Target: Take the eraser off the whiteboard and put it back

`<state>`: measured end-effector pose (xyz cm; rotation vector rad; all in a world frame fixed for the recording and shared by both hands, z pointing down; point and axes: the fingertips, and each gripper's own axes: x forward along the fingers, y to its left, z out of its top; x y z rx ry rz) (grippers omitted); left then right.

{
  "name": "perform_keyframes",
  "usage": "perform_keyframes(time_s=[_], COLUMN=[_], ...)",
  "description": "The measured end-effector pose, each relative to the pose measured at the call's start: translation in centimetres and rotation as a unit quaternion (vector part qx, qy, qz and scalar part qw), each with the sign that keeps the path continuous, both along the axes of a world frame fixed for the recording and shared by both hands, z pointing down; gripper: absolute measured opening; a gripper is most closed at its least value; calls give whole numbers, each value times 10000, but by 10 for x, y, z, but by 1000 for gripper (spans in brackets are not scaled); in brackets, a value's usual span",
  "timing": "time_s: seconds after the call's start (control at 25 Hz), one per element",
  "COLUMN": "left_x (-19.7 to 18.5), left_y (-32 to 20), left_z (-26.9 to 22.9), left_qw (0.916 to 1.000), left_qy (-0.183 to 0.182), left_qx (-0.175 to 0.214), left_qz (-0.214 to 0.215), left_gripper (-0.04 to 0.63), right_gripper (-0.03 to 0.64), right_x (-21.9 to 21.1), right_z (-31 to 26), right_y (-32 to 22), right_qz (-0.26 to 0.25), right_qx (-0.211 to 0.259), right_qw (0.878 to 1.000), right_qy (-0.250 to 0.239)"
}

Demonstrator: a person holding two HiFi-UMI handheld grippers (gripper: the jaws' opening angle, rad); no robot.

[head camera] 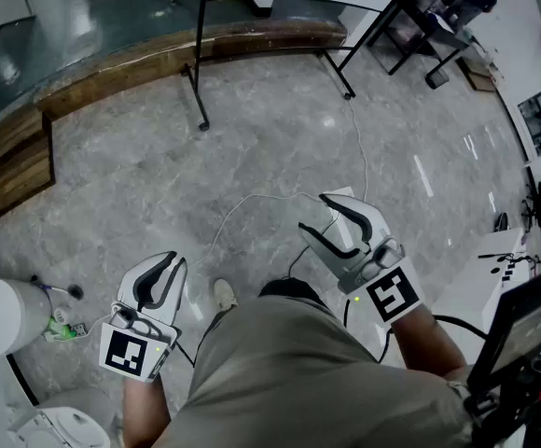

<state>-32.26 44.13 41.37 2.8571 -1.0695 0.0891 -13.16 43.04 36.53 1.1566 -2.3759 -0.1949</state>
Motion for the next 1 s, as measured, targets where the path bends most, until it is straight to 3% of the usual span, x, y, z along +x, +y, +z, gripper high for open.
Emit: perform_keyframes(time_s=[0.72, 0.76, 0.88, 1.0], left_x=[16, 19, 29, 37], left_y=[-10, -10, -11, -14], left_z=[5, 4, 4, 2], left_qw=[9983, 9982, 9977, 9977], left_qy=[-307, -306, -352, -382], left_qx=[-231, -233, -253, -219], left_qz=[438, 460, 514, 511], left_gripper=[55, 55, 55, 55], right_gripper=[195, 183, 16, 2], right_x=[-20, -19, -11, -6], right_z=[26, 27, 30, 33], right_y=[10, 12, 14, 12], right_qz=[-212, -213, -164, -230], right_qx=[-330, -350, -364, -327], right_qw=[9988, 9987, 9987, 9987], right_qy=[-288, -314, -323, -304])
